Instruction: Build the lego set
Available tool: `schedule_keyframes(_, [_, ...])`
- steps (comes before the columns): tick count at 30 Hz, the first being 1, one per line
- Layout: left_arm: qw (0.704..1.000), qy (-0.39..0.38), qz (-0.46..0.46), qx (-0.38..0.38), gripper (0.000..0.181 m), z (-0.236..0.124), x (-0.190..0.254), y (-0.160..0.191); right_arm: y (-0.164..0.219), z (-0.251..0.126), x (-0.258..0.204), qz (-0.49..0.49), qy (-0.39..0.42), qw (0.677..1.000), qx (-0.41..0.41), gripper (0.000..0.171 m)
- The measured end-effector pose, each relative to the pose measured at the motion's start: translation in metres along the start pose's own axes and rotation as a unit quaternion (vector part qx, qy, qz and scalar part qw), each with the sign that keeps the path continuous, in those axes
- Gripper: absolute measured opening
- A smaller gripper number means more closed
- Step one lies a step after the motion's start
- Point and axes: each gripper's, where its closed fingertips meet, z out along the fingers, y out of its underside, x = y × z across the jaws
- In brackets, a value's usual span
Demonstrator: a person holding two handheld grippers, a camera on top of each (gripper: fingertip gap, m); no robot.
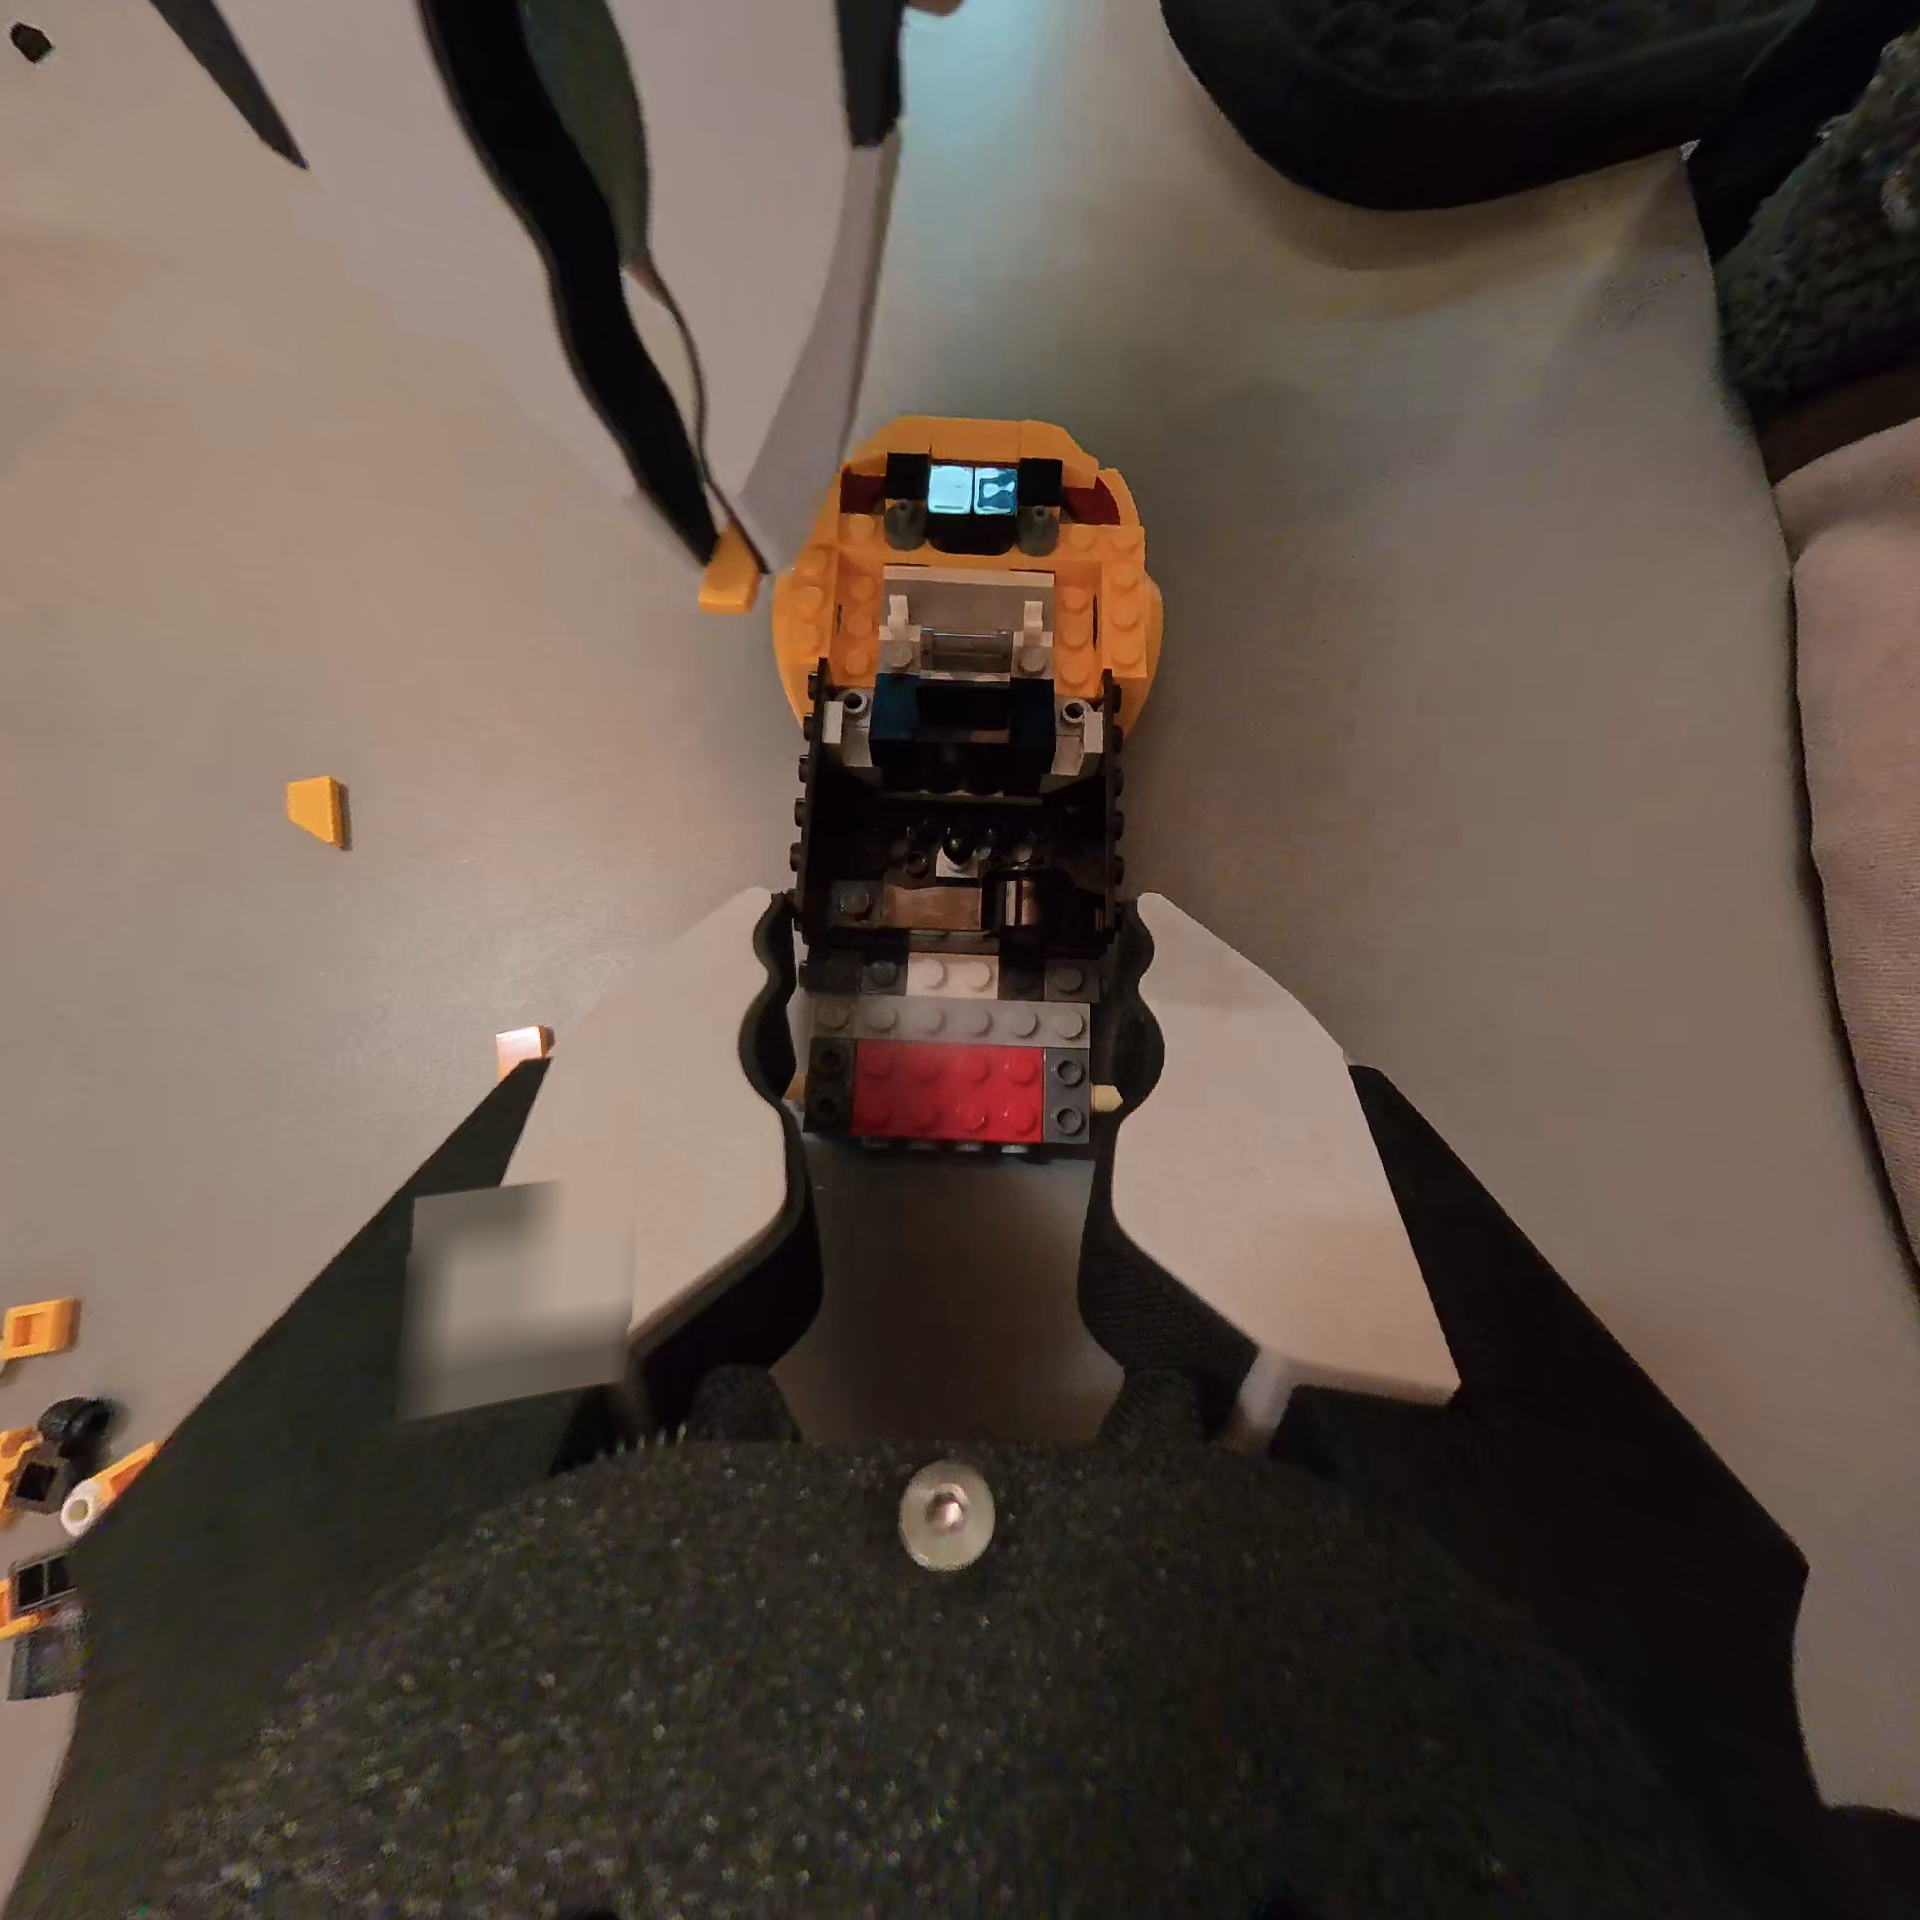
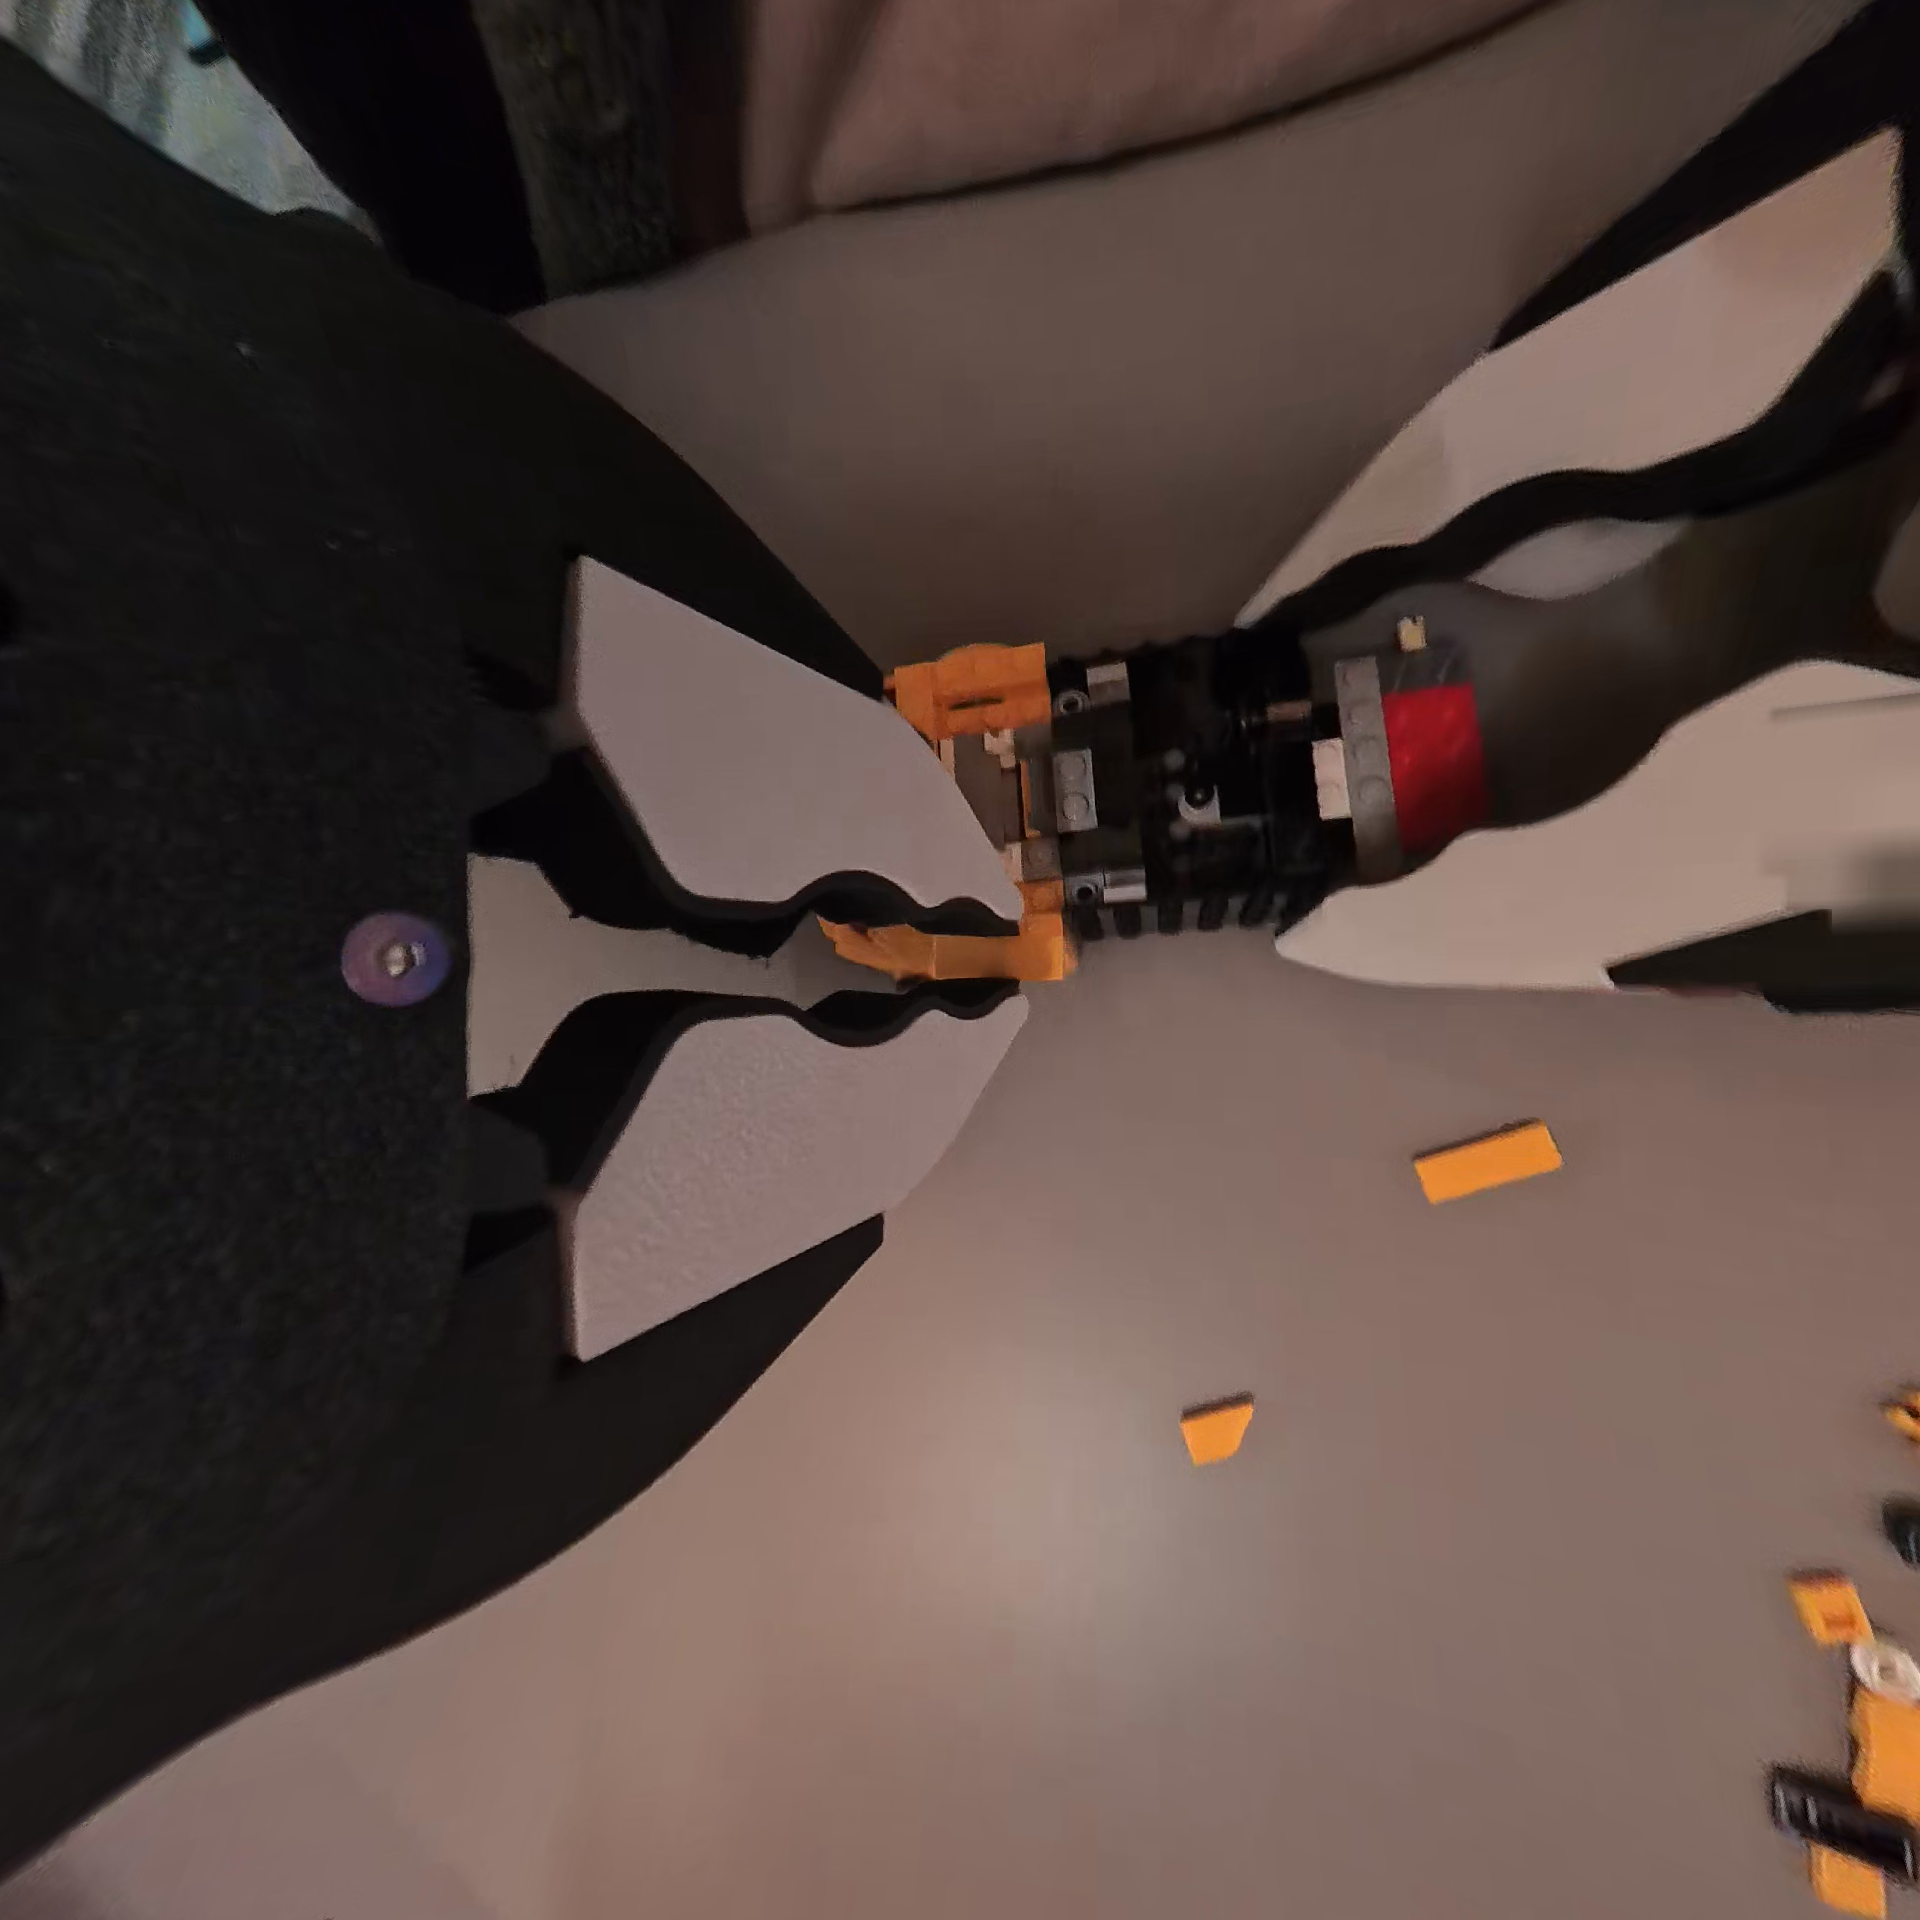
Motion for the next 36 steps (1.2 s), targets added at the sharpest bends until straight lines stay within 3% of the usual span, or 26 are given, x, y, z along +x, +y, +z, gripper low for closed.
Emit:
schedule_keyframes(17, [1.0,0.0,0.0,0.0,0.058,-0.0002,0.0,0.0001,0.0067,0.0104,-0.0052,-0.016,0.002,0.999,-0.029,0.009])
schedule_keyframes(36, [1.0,0.0,0.002,0.001,0.059,-0.0005,0.0003,0.0007,0.0053,0.0062,-0.0055,-0.007,-0.027,1.0,-0.006,0.013])
